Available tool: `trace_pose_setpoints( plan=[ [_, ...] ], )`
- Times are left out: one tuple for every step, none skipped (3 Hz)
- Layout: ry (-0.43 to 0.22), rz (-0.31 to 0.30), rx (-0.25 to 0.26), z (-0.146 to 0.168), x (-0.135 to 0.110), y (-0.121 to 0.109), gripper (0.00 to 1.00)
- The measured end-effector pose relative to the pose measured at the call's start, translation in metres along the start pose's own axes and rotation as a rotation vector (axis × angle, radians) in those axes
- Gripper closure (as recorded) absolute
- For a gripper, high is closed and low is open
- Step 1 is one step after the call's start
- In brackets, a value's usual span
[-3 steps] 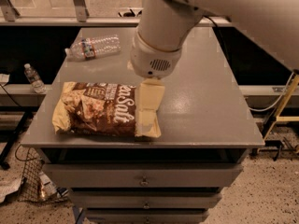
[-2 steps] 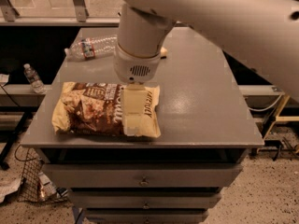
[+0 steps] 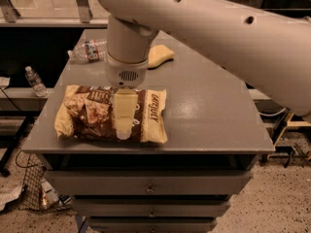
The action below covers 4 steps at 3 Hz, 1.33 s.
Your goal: Pick brown chip bag
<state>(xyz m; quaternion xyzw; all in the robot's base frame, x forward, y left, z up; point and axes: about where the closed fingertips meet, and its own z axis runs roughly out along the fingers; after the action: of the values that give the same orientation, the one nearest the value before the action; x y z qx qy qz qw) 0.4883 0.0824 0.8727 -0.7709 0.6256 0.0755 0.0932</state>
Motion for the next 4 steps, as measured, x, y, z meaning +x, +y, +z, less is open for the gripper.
trace_pose_setpoints(
  plan=[
    [-0.011,0.011,-0.009,0.009,-0.003,-0.007,0.18],
    [-0.020,0.017,-0.019,0.017,-0.005,-0.010,0.43],
    [-0.066,0.021,-0.016,0.012,-0.003,-0.013,0.64],
    [-0.135,0.012,0.037,-0.021,0.004,-0.019,0.88]
  ],
)
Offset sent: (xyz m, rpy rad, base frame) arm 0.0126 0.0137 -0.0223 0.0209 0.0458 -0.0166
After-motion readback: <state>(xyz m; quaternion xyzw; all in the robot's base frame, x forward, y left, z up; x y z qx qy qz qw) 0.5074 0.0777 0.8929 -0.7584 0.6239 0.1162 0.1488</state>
